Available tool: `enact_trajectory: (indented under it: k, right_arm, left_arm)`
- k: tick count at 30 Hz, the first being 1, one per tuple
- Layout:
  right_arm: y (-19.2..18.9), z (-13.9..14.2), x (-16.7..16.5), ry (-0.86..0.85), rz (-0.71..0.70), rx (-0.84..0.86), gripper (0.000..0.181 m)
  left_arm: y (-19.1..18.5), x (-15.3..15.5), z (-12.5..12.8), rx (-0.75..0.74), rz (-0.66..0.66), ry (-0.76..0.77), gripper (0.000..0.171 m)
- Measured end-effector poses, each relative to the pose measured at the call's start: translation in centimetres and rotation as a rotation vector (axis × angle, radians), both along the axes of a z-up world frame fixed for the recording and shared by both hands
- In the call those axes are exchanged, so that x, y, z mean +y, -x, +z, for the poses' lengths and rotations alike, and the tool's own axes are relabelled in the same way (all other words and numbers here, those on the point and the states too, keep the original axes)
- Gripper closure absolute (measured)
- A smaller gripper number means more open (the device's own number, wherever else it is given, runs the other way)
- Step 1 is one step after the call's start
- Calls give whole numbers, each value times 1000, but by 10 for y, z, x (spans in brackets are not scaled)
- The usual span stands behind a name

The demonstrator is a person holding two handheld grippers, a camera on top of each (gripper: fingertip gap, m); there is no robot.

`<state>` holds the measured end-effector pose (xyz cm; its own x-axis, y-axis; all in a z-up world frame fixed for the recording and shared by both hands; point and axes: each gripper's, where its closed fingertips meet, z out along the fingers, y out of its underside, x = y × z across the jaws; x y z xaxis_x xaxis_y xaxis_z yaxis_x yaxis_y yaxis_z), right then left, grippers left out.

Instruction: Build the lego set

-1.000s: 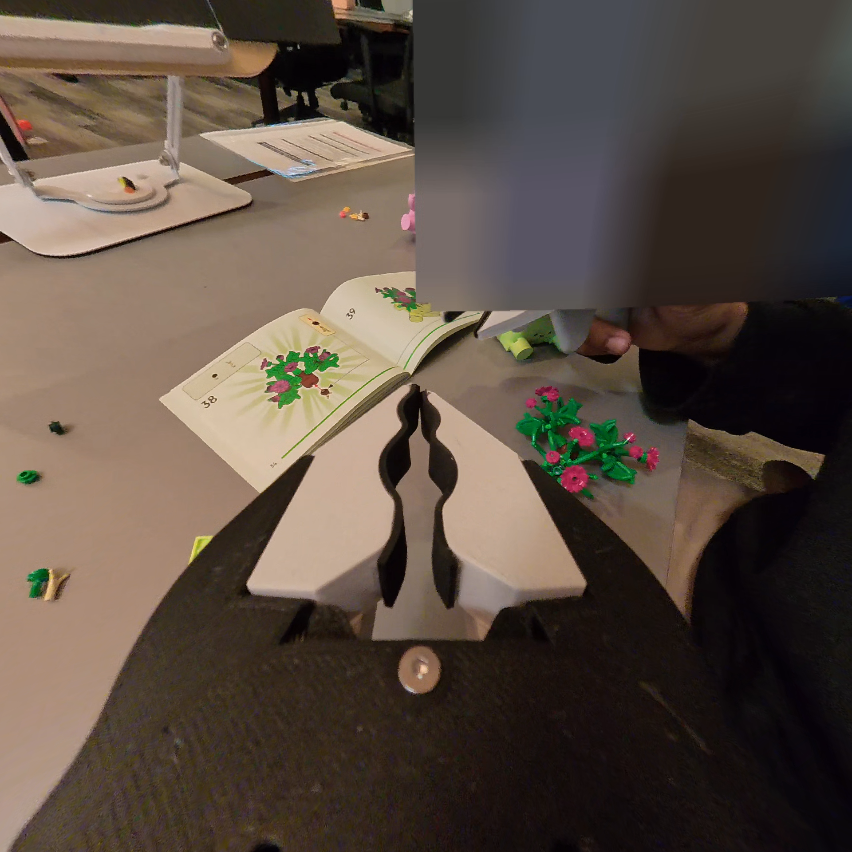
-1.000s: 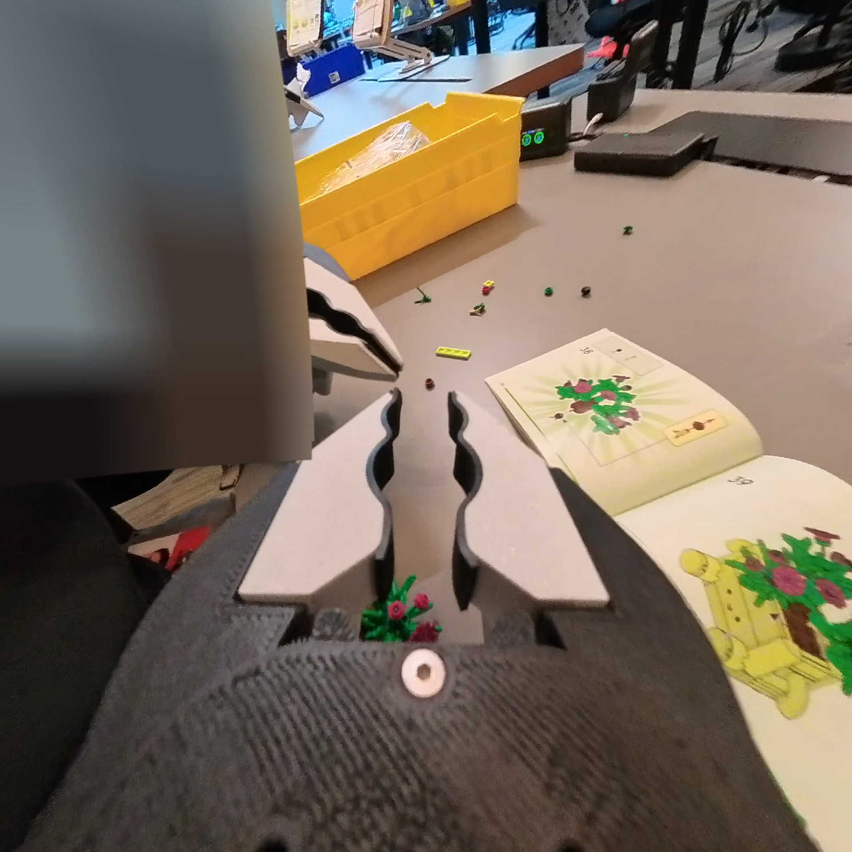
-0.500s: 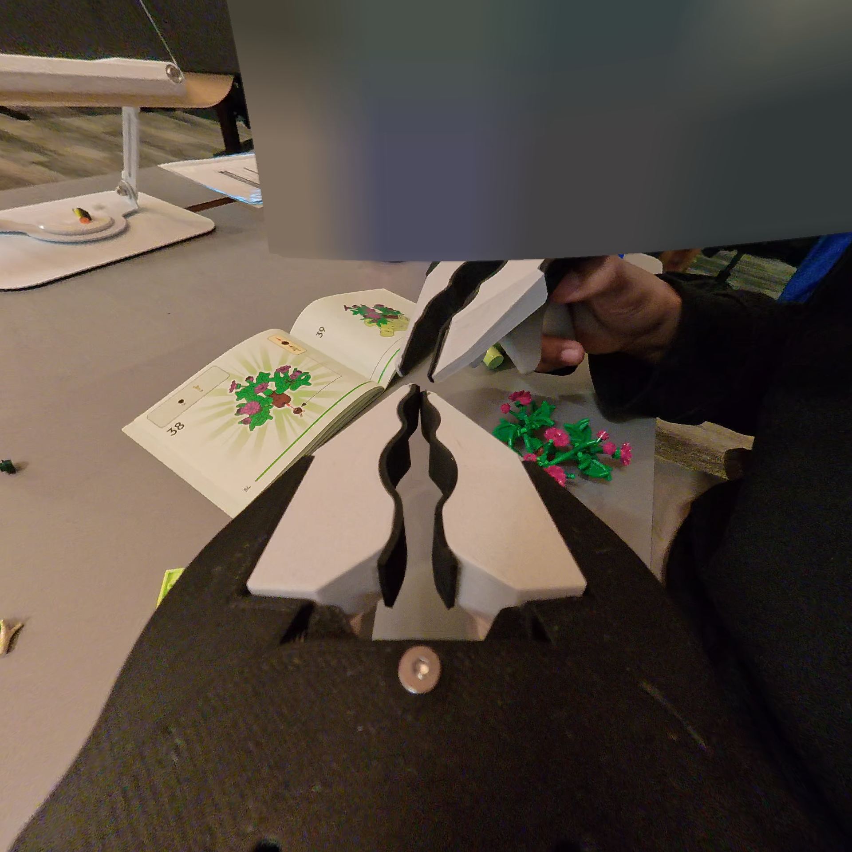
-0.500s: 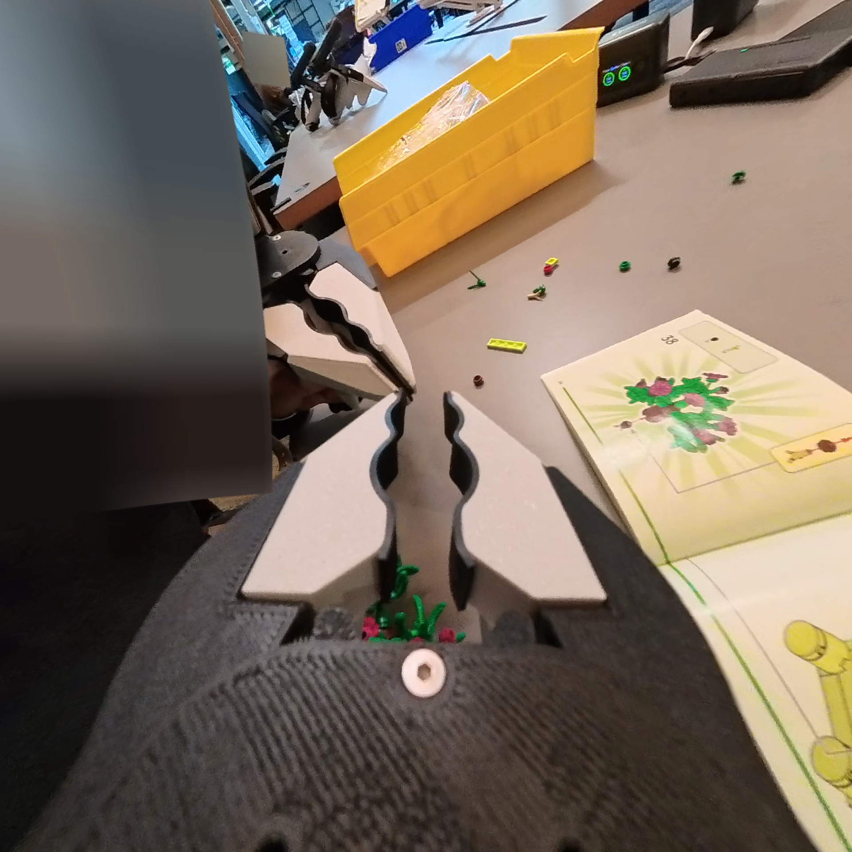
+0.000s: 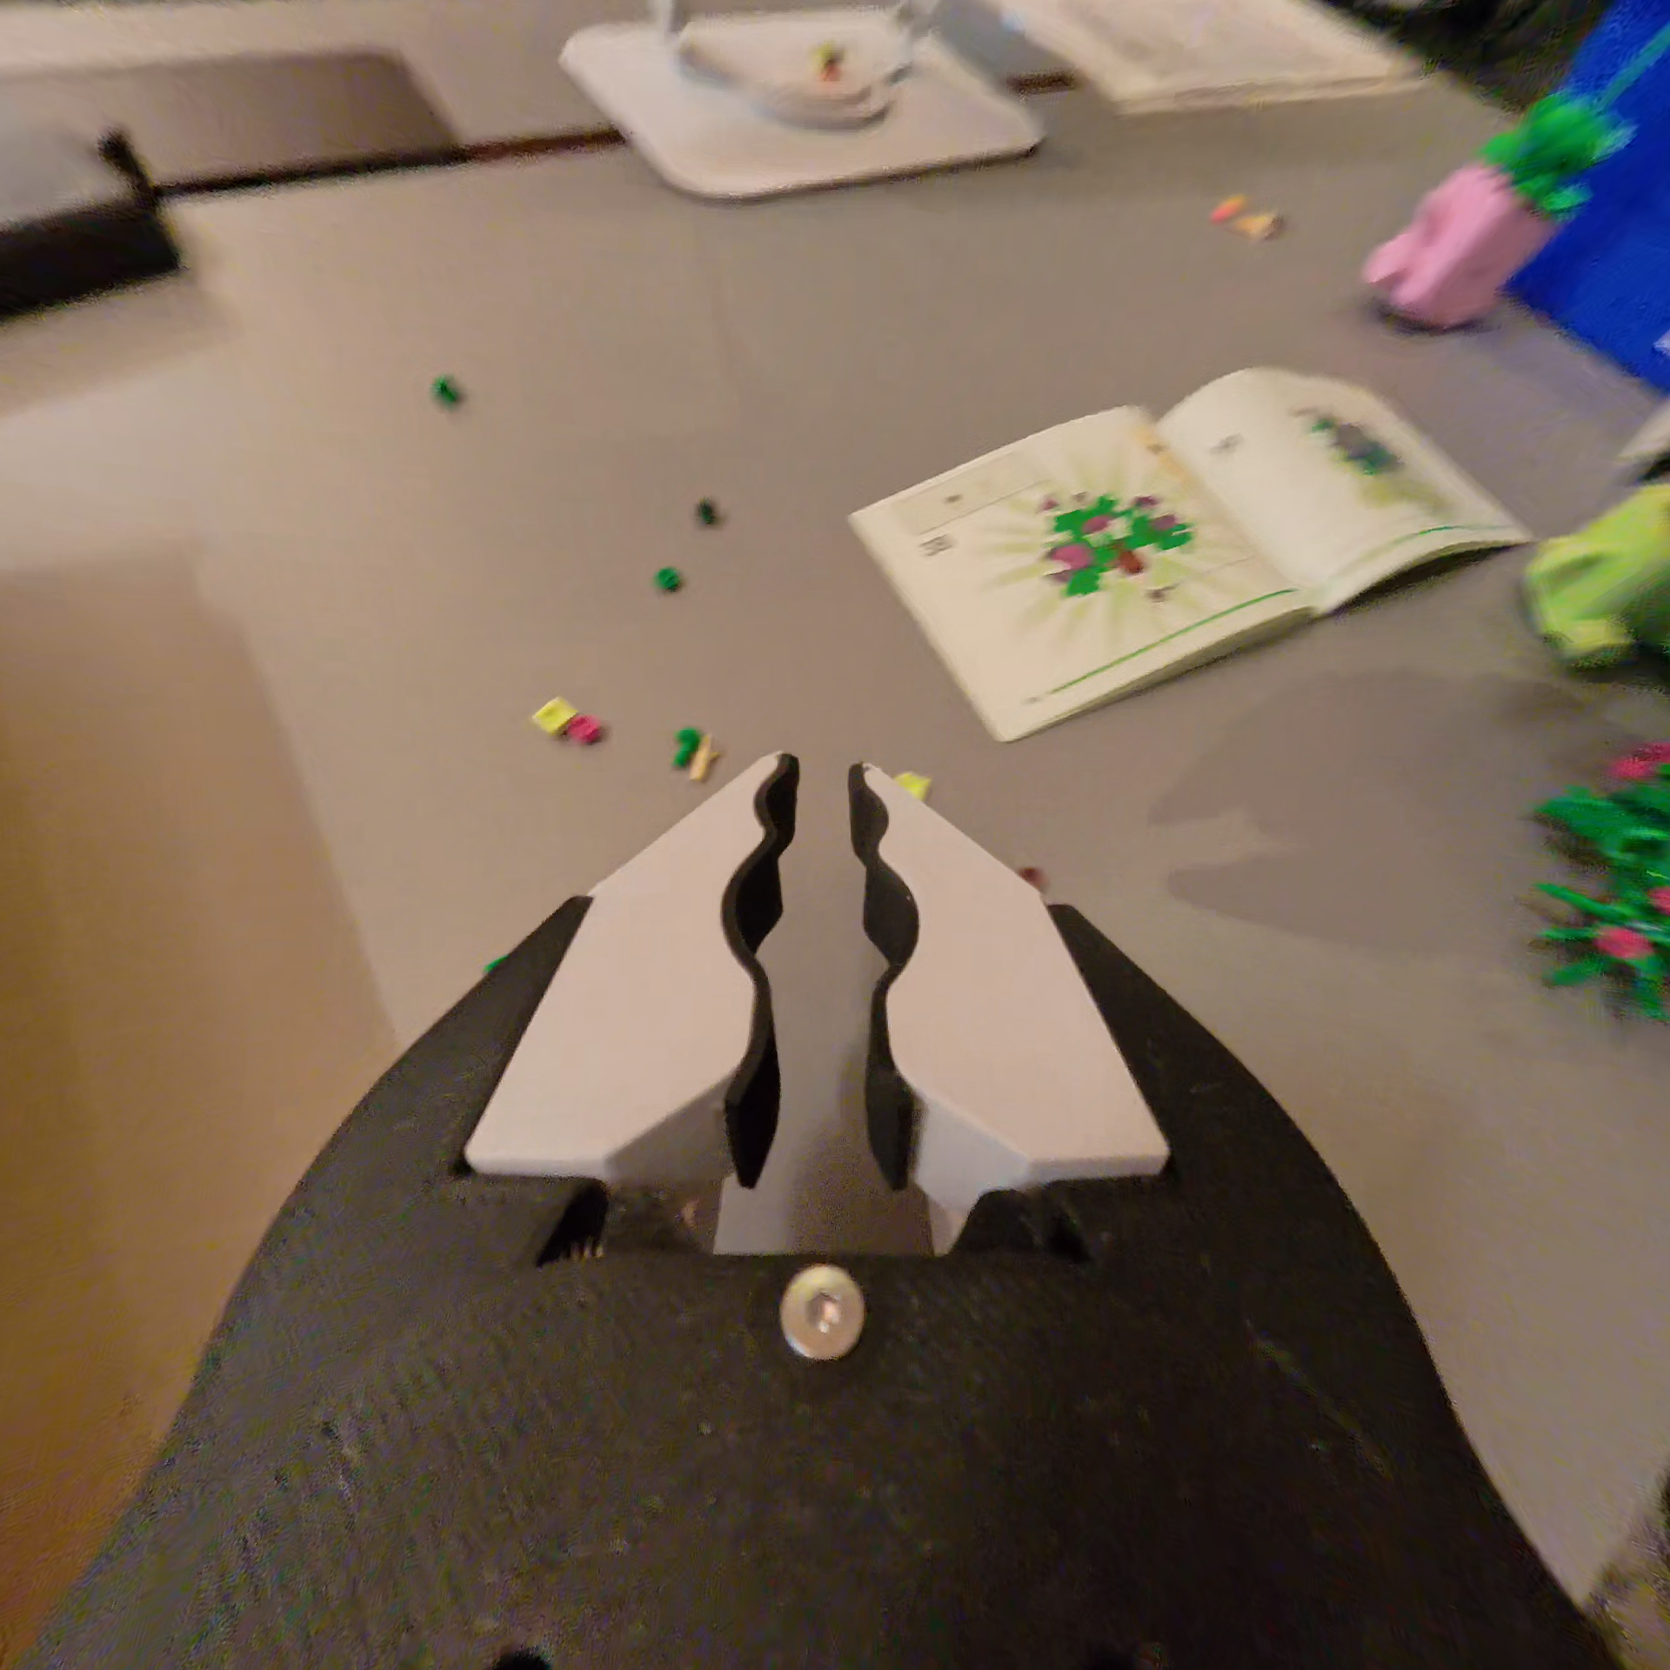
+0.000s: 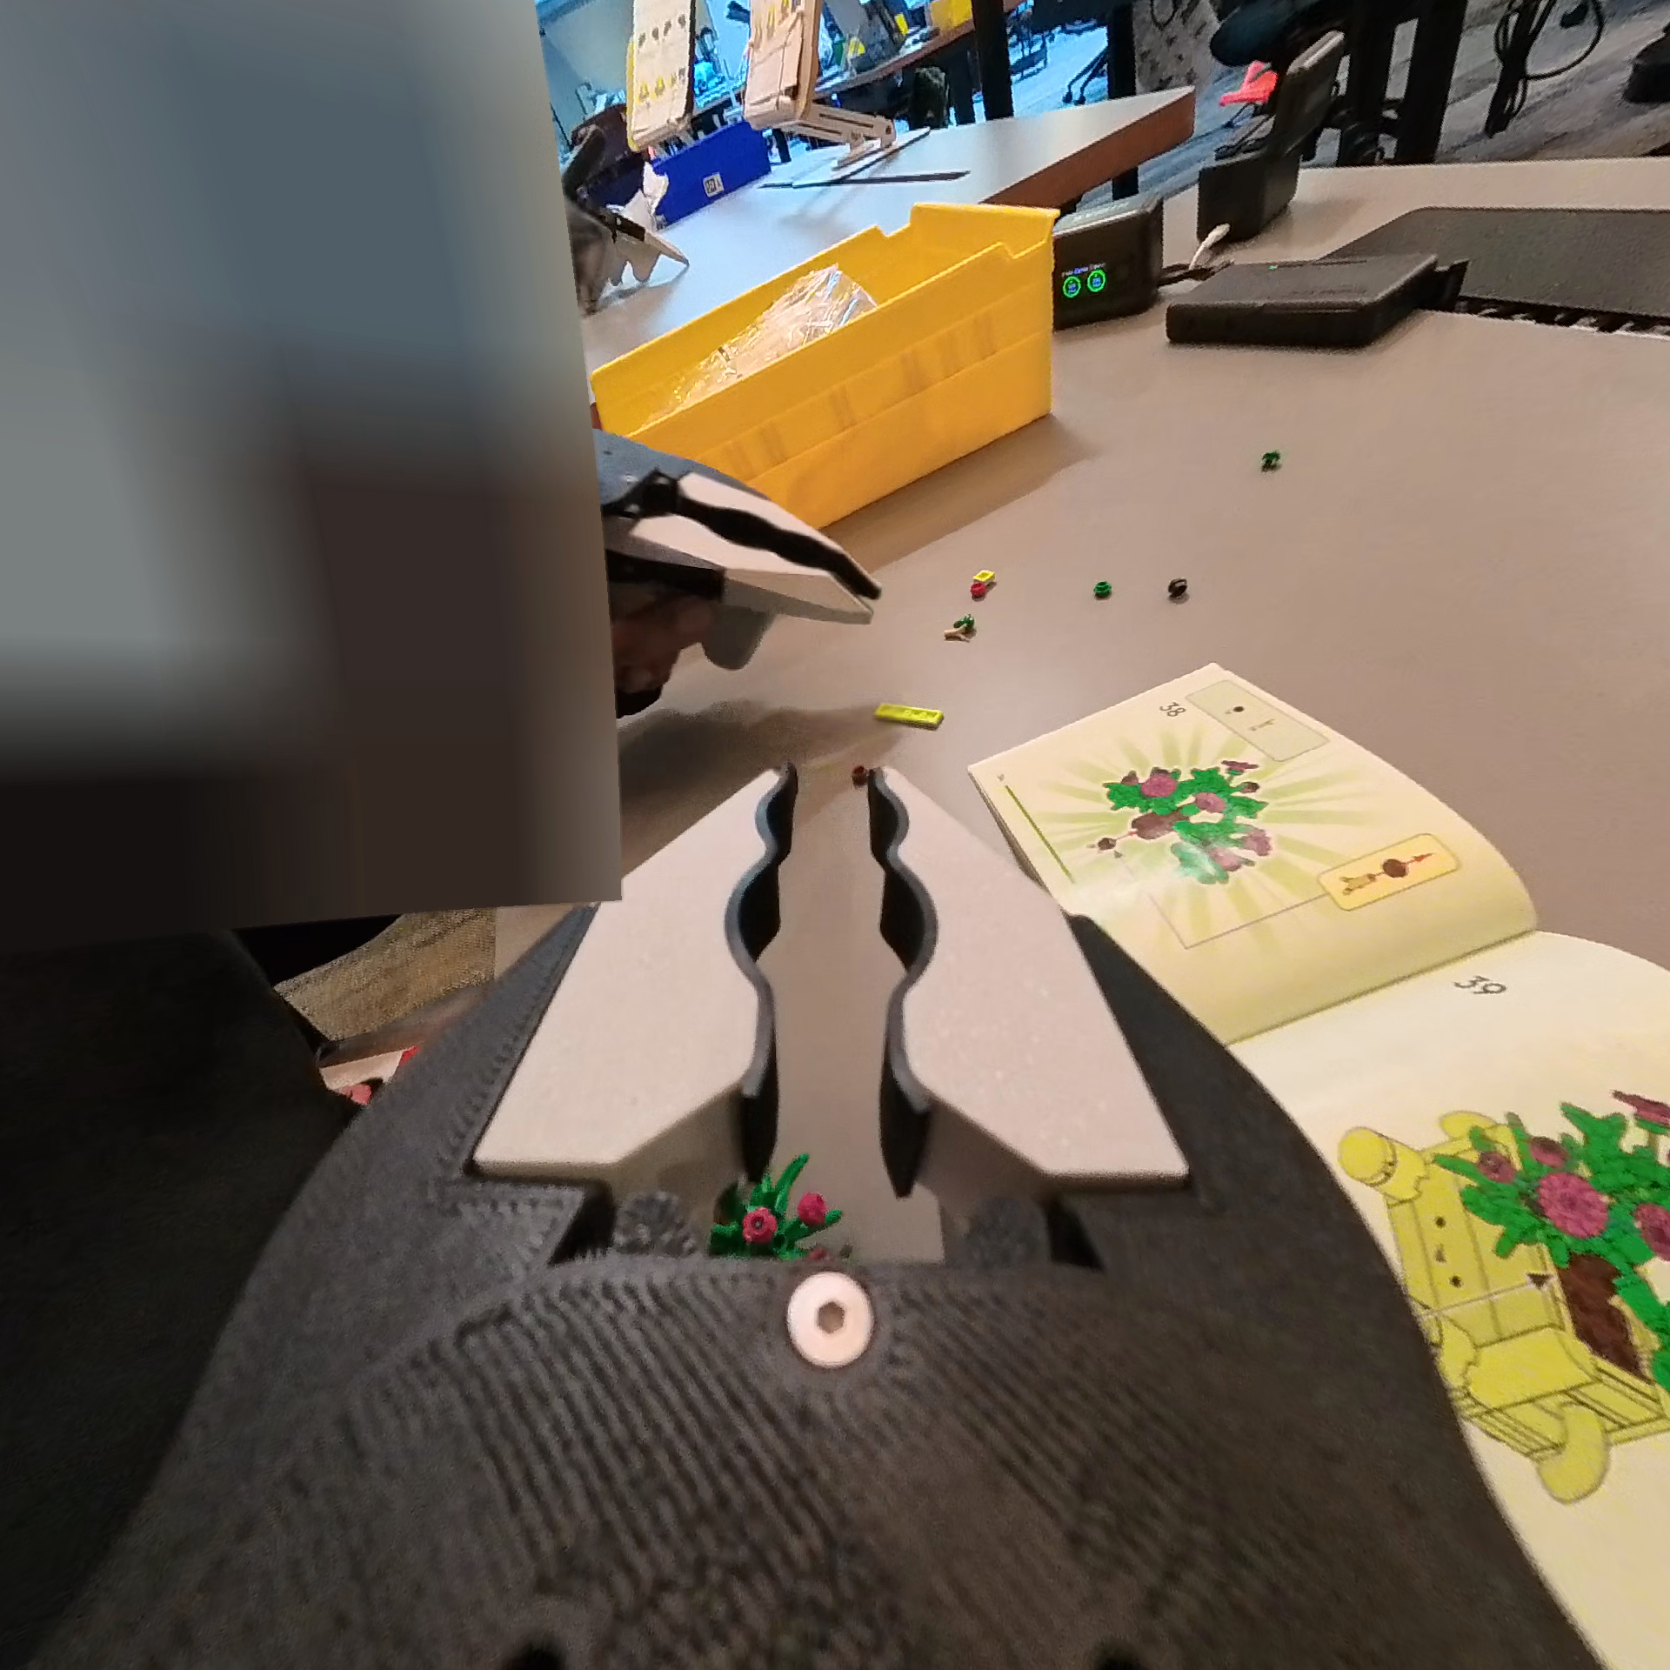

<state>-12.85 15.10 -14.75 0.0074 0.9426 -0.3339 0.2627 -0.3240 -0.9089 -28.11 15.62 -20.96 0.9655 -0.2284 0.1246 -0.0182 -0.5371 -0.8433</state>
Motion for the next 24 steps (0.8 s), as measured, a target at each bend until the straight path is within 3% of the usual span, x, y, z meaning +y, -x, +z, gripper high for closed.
enact_trajectory:
  k: [8,18,24]
  right_arm:
    - [-7,1,6,-45,-32,0,168]
    - [-28,16,28,-83,-117,43,169]
    - [-27,13,25,-76,-114,41,168]
  left_arm:
    - [26,22,-41,115,75,186,161]
    - [19,23,-41,87,53,202,171]
    - [6,18,-20,63,30,126,171]
